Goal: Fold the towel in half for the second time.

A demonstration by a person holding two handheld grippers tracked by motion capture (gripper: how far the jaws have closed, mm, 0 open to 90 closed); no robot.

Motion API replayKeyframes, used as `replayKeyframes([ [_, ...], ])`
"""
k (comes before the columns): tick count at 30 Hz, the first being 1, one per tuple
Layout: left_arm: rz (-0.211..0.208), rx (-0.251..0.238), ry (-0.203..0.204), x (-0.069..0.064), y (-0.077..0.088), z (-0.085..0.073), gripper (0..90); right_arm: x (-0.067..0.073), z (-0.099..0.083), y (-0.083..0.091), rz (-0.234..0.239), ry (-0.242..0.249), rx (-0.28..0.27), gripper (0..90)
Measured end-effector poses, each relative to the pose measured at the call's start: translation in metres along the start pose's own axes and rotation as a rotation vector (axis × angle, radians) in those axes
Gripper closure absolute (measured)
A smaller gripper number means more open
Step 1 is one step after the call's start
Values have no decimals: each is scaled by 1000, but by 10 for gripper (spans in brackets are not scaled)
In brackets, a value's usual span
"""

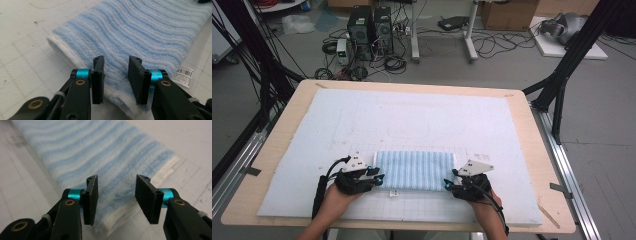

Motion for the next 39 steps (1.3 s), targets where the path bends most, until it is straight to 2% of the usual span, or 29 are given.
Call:
replayKeyframes([
  [2, 1, -58, 36, 7, 3, 5, 638, -6, 7, 6, 8, -41, -93, 517],
  [3, 1, -82, 53, 11, 3, 7, 632, -9, 11, 7, -1, -54, -121, 517],
  [5, -3, -104, 84, 19, 2, 11, 606, -15, 17, 3, -10, -55, -144, 521],
  [6, -8, -114, 82, 22, 1, 12, 603, -19, 19, -2, -16, -53, -144, 526],
  [8, -8, -126, 118, 31, -3, 14, 601, -24, 20, -14, -19, -53, -124, 546],
  [12, 10, -145, 152, 46, -14, 16, 600, -32, 18, -38, -22, -48, -45, 612],
  [15, 20, -93, 136, 49, -21, 13, 608, -35, 12, -47, -30, -37, 14, 616],
  [16, 25, -67, 129, 49, -23, 12, 611, -36, 12, -47, -28, -26, 15, 613],
  [17, 34, -35, 110, 50, -25, 9, 612, -37, 12, -46, -34, -13, 17, 601],
  [18, 41, -16, 110, 49, -27, 7, 612, -38, 11, -45, -33, -10, 19, 592],
  [19, 40, -16, 117, 50, -27, 6, 611, -39, 11, -43, -33, -16, 15, 572],
  [22, 61, -34, 100, 52, -23, 8, 602, -40, 13, -32, -36, -27, -22, 538],
  [25, 67, -100, 125, 57, -15, 11, 566, -42, 15, -20, -34, -33, -52, 519],
  [27, 71, -142, 132, 59, -10, 13, 542, -39, 14, -13, 6, -14, -60, 561],
  [31, 83, -196, 141, 66, 0, 15, 488, -30, 2, -4, 24, 51, 4, 528],
  [34, 90, -227, 160, 71, 6, 16, 440, -29, -8, 1, 17, 62, 36, 504],
  [37, 72, -262, 175, 73, 13, 19, 413, -32, -5, 11, -6, 40, -8, 458],
  [39, 66, -299, 173, 73, 19, 22, 350, -35, 0, 17, -31, 9, -64, 389],
])
Point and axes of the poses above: each handheld gripper's, and its own axes: y roughly backward along the jaws, z roughly out of its top, x roughly to its left, the point moved 2 cm from there along -y, roughly forward along the jaws, and after that the axes turned 11 degrees about -x, right-handed, at the moved point
